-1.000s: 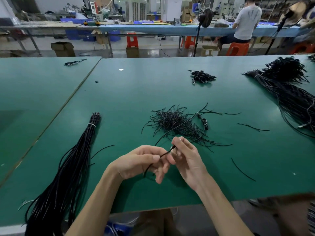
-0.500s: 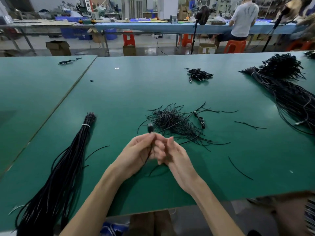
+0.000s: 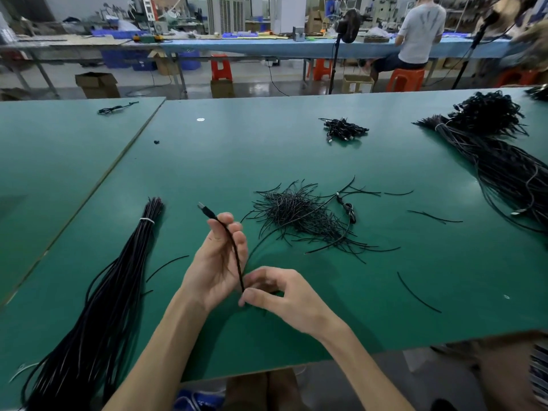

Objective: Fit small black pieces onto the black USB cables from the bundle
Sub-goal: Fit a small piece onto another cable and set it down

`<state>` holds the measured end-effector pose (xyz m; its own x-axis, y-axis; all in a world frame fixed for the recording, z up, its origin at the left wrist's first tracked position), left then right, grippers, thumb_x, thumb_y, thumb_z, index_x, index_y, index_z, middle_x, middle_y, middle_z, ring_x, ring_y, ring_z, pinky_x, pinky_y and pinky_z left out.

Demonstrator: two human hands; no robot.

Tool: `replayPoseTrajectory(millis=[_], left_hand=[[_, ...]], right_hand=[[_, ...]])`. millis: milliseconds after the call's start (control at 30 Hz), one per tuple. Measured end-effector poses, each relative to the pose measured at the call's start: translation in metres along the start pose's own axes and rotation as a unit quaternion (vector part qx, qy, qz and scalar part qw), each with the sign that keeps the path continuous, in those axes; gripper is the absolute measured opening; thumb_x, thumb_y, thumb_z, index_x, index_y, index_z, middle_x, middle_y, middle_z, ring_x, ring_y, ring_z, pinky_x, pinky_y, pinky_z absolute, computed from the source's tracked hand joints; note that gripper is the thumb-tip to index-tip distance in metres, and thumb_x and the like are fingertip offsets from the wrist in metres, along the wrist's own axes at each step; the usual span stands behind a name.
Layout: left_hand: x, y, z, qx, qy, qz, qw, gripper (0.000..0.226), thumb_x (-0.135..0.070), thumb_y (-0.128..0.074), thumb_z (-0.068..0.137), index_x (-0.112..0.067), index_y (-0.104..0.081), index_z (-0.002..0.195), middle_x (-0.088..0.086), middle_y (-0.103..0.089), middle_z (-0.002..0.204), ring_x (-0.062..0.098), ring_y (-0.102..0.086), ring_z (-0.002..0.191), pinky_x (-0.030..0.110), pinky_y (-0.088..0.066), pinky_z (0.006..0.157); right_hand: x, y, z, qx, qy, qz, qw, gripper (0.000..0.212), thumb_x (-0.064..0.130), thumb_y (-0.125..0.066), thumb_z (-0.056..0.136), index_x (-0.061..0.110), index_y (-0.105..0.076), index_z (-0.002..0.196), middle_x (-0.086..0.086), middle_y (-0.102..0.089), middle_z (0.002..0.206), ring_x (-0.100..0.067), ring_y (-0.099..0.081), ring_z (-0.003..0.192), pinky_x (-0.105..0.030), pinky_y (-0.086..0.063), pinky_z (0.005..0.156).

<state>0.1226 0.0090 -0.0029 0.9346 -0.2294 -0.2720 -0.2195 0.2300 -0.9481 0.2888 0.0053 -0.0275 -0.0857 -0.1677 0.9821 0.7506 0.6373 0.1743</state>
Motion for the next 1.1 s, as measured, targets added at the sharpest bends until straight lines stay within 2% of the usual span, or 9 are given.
replayPoseTrajectory(millis=[67, 133, 233, 300, 433, 600, 800, 933, 1100], left_hand=[[-0.002, 0.000, -0.002, 0.009, -0.003, -0.019, 1.000, 0.033, -0.015, -0.047, 0.104, 0.009, -0.066, 0.115, 0.028, -0.069, 0.106, 0.040, -0.071, 0.102, 0.047, -0.056, 0.097], [-0.003, -0.004, -0.005, 0.006, -0.015, -0.028, 0.999, 0.043, -0.017, -0.035, 0.108, 0.013, -0.063, 0.119, 0.030, -0.068, 0.106, 0.042, -0.070, 0.100, 0.048, -0.055, 0.096], [-0.006, -0.002, -0.005, -0.019, -0.025, -0.024, 0.999, 0.037, -0.009, -0.037, 0.106, 0.013, -0.067, 0.109, 0.020, -0.069, 0.083, 0.028, -0.069, 0.069, 0.040, -0.060, 0.072], [-0.007, 0.000, -0.005, -0.012, -0.018, -0.001, 1.000, 0.029, -0.009, -0.043, 0.107, 0.008, -0.066, 0.103, 0.011, -0.063, 0.068, 0.015, -0.050, 0.050, 0.030, -0.049, 0.056], [-0.006, -0.004, -0.004, 0.023, 0.027, 0.035, 0.999, 0.049, -0.034, -0.031, 0.113, 0.002, -0.063, 0.104, -0.003, -0.039, 0.054, 0.008, -0.025, 0.040, 0.027, -0.029, 0.052], [-0.005, 0.000, -0.002, 0.047, 0.022, 0.128, 0.990, 0.038, -0.026, -0.038, 0.112, 0.000, -0.066, 0.113, -0.006, -0.035, 0.058, 0.007, -0.030, 0.045, 0.023, -0.031, 0.051], [-0.005, 0.004, 0.002, -0.019, -0.026, 0.210, 0.977, 0.059, -0.056, -0.034, 0.105, -0.010, -0.071, 0.102, -0.012, -0.038, 0.056, 0.005, -0.023, 0.045, 0.020, -0.031, 0.044], [-0.007, 0.002, 0.006, -0.067, -0.037, 0.148, 0.986, 0.068, -0.069, -0.035, 0.098, -0.007, -0.063, 0.100, -0.006, -0.037, 0.070, 0.006, -0.031, 0.051, 0.022, -0.028, 0.047], [-0.003, 0.001, 0.008, -0.108, -0.042, 0.141, 0.983, 0.055, -0.056, -0.030, 0.107, -0.008, -0.055, 0.101, -0.001, -0.042, 0.079, 0.010, -0.037, 0.058, 0.020, -0.031, 0.051]], right_hand=[[0.001, 0.001, -0.001, -0.004, 0.008, 0.000, 1.000, 0.019, 0.035, -0.070, 0.097, 0.018, -0.075, 0.093, 0.001, -0.073, 0.083, -0.015, -0.066, 0.079, -0.031, -0.051, 0.077], [0.001, 0.004, -0.002, -0.038, 0.007, 0.021, 0.999, 0.024, 0.038, -0.065, 0.097, 0.023, -0.068, 0.079, 0.001, -0.063, 0.075, -0.020, -0.054, 0.073, -0.038, -0.044, 0.072], [0.000, 0.010, -0.004, -0.103, 0.005, 0.101, 0.990, 0.030, 0.037, -0.059, 0.098, 0.027, -0.057, 0.070, 0.002, -0.056, 0.071, -0.017, -0.053, 0.074, -0.029, -0.045, 0.079], [-0.001, 0.011, -0.004, -0.120, 0.010, 0.127, 0.985, 0.035, 0.036, -0.058, 0.101, 0.024, -0.055, 0.067, 0.002, -0.055, 0.066, -0.016, -0.056, 0.072, -0.026, -0.048, 0.080], [-0.001, 0.012, -0.004, -0.150, 0.004, 0.154, 0.977, 0.038, 0.034, -0.060, 0.102, 0.021, -0.049, 0.067, 0.003, -0.046, 0.063, -0.017, -0.047, 0.065, -0.025, -0.046, 0.072], [0.001, 0.012, -0.003, -0.164, 0.009, 0.181, 0.970, 0.034, 0.032, -0.061, 0.101, 0.022, -0.052, 0.070, 0.002, -0.046, 0.063, -0.018, -0.045, 0.064, -0.026, -0.047, 0.070], [0.002, 0.012, -0.003, -0.149, 0.011, 0.150, 0.977, 0.031, 0.019, -0.061, 0.101, 0.017, -0.052, 0.071, 0.002, -0.048, 0.061, -0.018, -0.046, 0.063, -0.026, -0.046, 0.068], [0.002, 0.010, -0.003, -0.084, 0.008, 0.085, 0.993, 0.025, 0.019, -0.063, 0.095, 0.017, -0.056, 0.071, 0.000, -0.049, 0.059, -0.014, -0.044, 0.057, -0.026, -0.042, 0.061], [0.000, 0.008, -0.001, -0.039, -0.005, 0.042, 0.998, 0.024, 0.020, -0.065, 0.093, 0.014, -0.056, 0.072, -0.001, -0.047, 0.059, -0.013, -0.041, 0.054, -0.026, -0.036, 0.055]])
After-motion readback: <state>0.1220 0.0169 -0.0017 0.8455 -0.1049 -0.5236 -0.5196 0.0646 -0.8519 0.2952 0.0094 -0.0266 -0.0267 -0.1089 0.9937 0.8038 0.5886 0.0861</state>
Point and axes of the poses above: each hand's wrist, its own z-axis towards the middle knuckle, its own y-axis out of the back of the hand, x = y × z, the point moved 1 cm from there along z, towards the middle knuckle
